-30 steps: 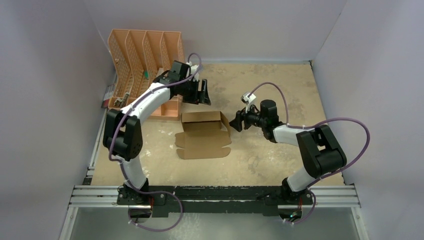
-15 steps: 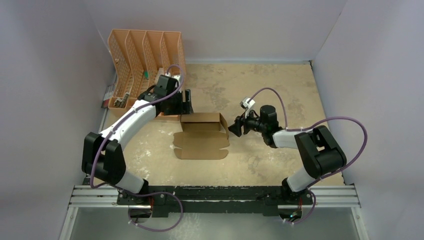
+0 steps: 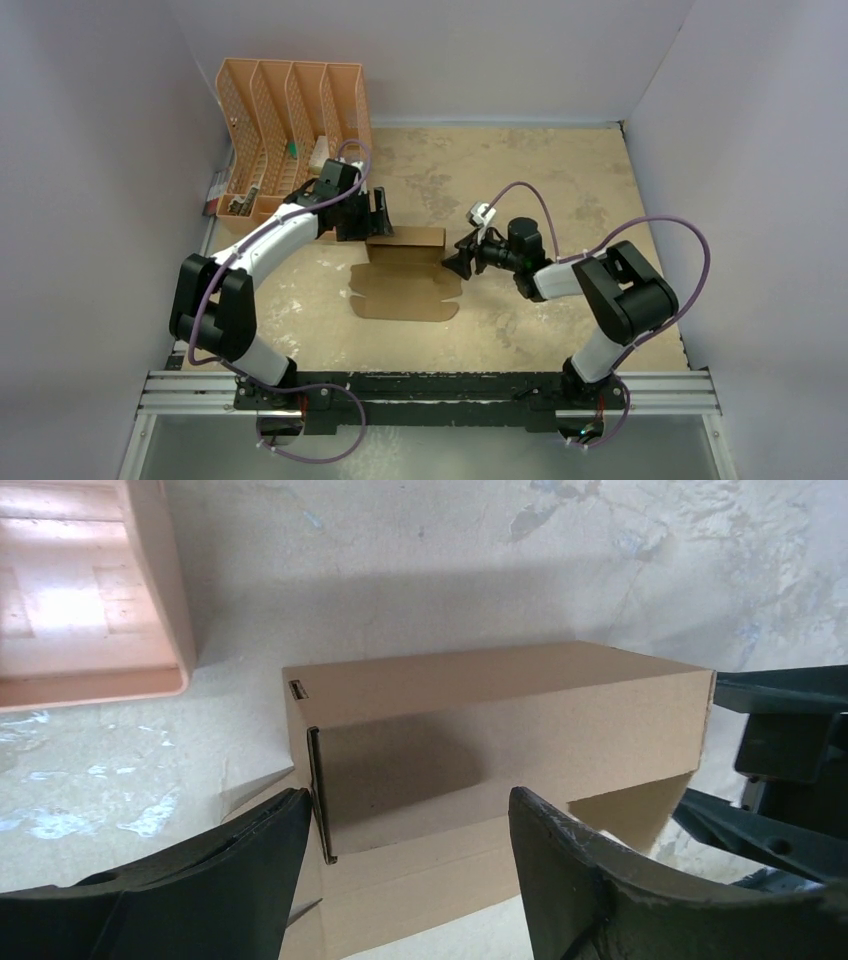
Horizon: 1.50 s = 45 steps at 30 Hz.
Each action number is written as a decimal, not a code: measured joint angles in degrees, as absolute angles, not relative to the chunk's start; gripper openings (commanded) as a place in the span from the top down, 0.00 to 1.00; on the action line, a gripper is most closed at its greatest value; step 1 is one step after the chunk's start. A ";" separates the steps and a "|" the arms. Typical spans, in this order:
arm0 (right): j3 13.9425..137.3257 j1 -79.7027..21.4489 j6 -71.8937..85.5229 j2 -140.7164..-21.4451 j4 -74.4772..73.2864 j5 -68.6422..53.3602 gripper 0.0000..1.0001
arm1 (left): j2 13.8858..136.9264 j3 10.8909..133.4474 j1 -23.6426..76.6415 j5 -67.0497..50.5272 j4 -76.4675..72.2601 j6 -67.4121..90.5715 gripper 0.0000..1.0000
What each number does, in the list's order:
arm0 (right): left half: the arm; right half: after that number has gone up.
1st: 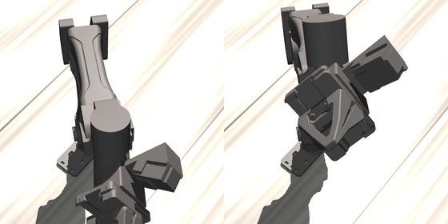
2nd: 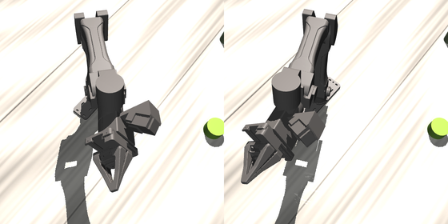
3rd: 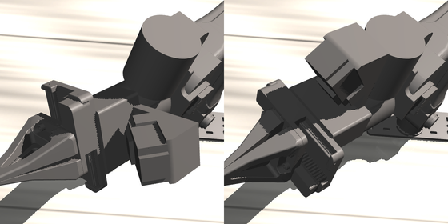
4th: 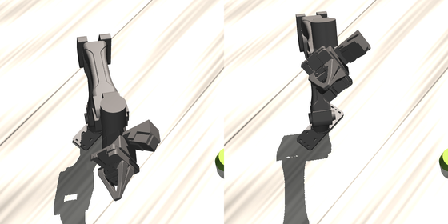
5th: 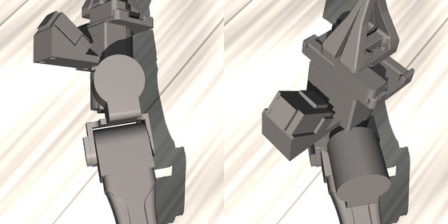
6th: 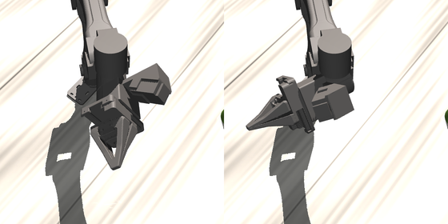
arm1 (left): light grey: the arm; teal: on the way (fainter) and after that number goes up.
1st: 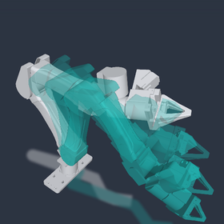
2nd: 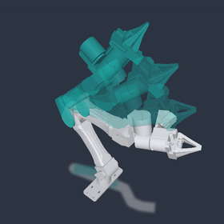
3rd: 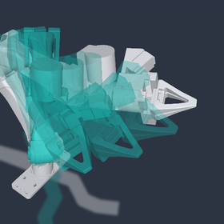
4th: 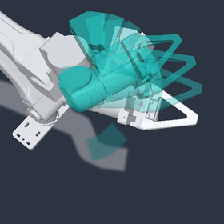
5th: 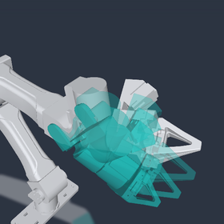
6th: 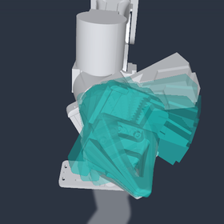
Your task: Fold the paper box
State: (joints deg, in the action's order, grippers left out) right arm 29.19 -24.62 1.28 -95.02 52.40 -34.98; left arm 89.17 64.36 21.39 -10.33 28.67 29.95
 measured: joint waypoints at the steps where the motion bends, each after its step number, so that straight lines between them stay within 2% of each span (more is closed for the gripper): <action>1: 29.17 -25.06 1.26 -95.46 53.23 -34.57 0.36 | 89.17 64.14 21.39 -10.90 28.42 30.17 0.29; 11: 28.08 -29.76 -0.32 -97.19 62.19 -23.88 0.40 | 88.58 61.98 21.39 -14.90 28.01 31.35 0.30; 17: 27.79 -31.55 -2.59 -99.42 68.64 -17.06 0.50 | 88.38 61.60 21.39 -16.75 28.47 31.51 0.31; 20: 27.79 -31.81 -3.49 -101.19 71.05 -15.29 0.52 | 88.38 61.60 21.39 -17.74 28.86 31.46 0.31; 27: 27.81 -31.81 -4.03 -104.14 73.23 -14.41 0.44 | 88.38 64.99 21.39 -15.25 35.55 28.01 0.30; 33: 27.81 -31.75 -3.77 -102.00 71.40 -16.19 0.33 | 88.40 79.31 20.82 -8.29 41.71 21.80 0.28; 38: 27.90 -28.88 -3.88 -92.77 63.35 -20.82 0.31 | 89.82 86.11 20.36 -5.93 41.36 18.74 0.28; 45: 30.68 -18.63 -4.27 -83.11 49.56 -29.21 0.32 | 98.35 87.13 20.36 -10.35 39.92 17.21 0.28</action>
State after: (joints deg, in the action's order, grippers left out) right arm 30.68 -18.63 -4.27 -83.11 49.56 -29.21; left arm 98.35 87.13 20.36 -10.35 39.92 17.21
